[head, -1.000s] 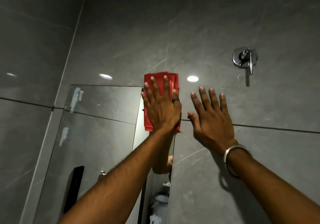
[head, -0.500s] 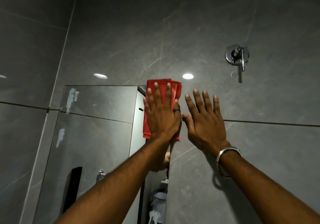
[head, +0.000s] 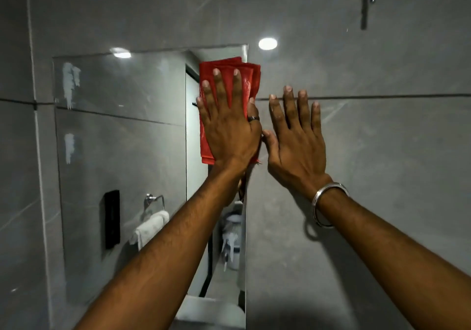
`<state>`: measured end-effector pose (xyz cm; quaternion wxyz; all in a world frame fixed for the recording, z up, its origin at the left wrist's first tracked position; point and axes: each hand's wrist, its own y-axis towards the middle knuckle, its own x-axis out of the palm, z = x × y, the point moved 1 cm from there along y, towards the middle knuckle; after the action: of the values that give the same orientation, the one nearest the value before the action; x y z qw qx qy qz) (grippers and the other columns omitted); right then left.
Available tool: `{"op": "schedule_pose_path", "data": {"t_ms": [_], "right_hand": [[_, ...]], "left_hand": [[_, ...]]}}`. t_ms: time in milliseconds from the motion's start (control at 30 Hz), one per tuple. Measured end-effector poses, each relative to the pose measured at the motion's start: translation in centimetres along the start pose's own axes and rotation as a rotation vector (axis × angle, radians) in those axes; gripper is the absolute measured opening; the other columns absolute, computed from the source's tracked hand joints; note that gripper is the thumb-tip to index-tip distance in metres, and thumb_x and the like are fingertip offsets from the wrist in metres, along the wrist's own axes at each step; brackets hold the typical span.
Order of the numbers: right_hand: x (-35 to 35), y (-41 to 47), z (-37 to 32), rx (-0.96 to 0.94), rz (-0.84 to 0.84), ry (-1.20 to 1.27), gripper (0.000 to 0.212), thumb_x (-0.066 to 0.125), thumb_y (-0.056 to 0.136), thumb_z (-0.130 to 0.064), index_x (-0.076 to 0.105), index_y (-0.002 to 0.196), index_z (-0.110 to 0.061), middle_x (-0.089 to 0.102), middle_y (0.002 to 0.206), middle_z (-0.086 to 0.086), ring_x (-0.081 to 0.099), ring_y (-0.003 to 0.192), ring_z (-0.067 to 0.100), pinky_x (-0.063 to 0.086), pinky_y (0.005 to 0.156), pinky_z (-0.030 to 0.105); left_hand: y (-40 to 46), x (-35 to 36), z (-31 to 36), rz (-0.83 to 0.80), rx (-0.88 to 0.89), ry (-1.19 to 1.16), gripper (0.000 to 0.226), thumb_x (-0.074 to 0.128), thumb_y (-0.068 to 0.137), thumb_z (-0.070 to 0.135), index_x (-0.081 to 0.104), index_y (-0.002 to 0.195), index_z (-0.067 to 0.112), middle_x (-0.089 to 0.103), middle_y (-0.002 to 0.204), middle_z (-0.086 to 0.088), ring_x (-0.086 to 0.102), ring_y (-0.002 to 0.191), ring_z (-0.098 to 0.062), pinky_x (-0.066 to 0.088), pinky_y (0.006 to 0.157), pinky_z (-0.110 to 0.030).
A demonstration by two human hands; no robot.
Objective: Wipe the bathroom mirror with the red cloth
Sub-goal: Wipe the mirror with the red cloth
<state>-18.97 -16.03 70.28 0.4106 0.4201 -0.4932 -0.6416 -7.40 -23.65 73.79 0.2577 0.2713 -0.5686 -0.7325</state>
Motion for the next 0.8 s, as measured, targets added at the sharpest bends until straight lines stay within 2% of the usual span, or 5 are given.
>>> {"op": "schedule_pose_path", "data": {"t_ms": [200, 367, 467, 633, 800], "right_hand": [[1.2, -9.1, -1.5, -0.013, -0.038, 0.033, 0.072, 0.037, 0.105, -0.042, 0.006, 0.166, -0.021, -0.005, 0.174, 0.007, -0.011, 0.160, 0.025, -0.003, 0.131, 0.050], [2.0, -14.6, -1.9, -0.025, -0.097, -0.014, 0.069, 0.031, 0.106, -0.044, 0.005, 0.165, -0.020, 0.001, 0.174, 0.009, -0.008, 0.160, 0.026, -0.007, 0.130, 0.049], [2.4, -16.7, -2.0, -0.029, -0.120, -0.027, 0.069, 0.031, 0.106, -0.045, 0.003, 0.165, -0.022, -0.007, 0.171, 0.004, -0.013, 0.159, 0.024, -0.009, 0.130, 0.048], [2.9, -20.7, -2.9, -0.031, -0.171, -0.057, 0.069, 0.033, 0.106, -0.046, 0.007, 0.165, -0.022, -0.011, 0.171, 0.005, -0.015, 0.159, 0.023, -0.006, 0.129, 0.051], [3.3, -23.0, -3.8, -0.001, -0.171, -0.073, 0.071, 0.034, 0.105, -0.045, 0.006, 0.165, -0.022, -0.011, 0.173, 0.004, -0.013, 0.160, 0.024, -0.006, 0.130, 0.051]], "left_hand": [[-10.6, 1.0, -2.1, -0.029, -0.007, 0.007, 0.066, 0.025, 0.106, 0.053, 0.018, 0.162, 0.018, 0.013, 0.170, -0.017, 0.007, 0.158, -0.039, 0.007, 0.128, -0.057], [-20.0, 2.0, -4.1, -0.073, -0.040, -0.028, 0.068, 0.027, 0.106, 0.052, 0.010, 0.163, 0.018, 0.009, 0.170, -0.016, 0.000, 0.159, -0.037, 0.005, 0.128, -0.057], [-25.3, 2.4, -5.1, -0.080, -0.064, -0.047, 0.070, 0.034, 0.106, 0.049, 0.003, 0.163, 0.022, 0.010, 0.171, -0.014, 0.001, 0.159, -0.036, 0.003, 0.128, -0.056], [-34.5, 2.5, -7.0, -0.131, -0.059, -0.076, 0.068, 0.034, 0.104, 0.045, 0.008, 0.163, 0.022, -0.001, 0.172, -0.011, 0.006, 0.158, -0.039, 0.006, 0.128, -0.057], [-42.2, 2.1, -8.9, -0.314, -0.122, -0.071, 0.061, 0.027, 0.104, 0.048, 0.028, 0.156, 0.016, 0.021, 0.163, -0.019, 0.022, 0.149, -0.044, 0.024, 0.120, -0.065]]}}
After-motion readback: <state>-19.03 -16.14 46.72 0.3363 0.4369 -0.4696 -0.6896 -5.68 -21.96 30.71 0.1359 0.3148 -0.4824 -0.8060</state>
